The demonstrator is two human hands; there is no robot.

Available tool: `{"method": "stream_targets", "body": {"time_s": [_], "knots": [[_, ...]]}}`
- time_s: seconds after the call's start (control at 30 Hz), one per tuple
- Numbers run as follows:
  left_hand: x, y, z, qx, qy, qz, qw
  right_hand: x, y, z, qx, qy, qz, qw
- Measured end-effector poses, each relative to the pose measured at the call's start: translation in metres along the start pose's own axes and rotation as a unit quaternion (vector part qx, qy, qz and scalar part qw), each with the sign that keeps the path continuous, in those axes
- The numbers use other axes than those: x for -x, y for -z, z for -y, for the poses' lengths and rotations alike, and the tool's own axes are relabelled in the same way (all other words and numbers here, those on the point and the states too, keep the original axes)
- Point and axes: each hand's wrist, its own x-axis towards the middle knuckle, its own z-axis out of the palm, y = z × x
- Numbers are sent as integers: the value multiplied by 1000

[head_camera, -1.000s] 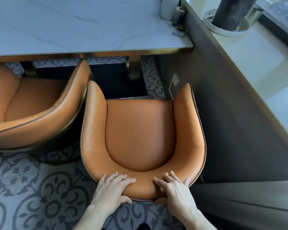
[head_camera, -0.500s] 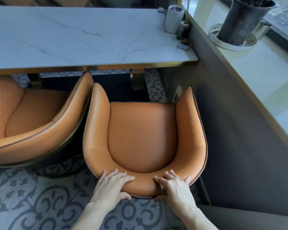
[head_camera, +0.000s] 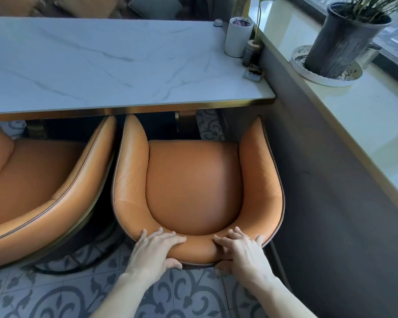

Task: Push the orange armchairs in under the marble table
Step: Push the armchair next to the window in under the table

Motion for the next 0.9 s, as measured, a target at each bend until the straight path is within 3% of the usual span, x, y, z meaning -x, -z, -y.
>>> {"method": "stream_targets", "body": {"time_s": [0.47,0.9], "knots": [[-100,55,33,4,-21,-13,1000,-102,43,8,-14,-14,-16,1000],[-105,50,28,-30,-30,-7,999,-96,32,-8,73,16,-55,996]]}}
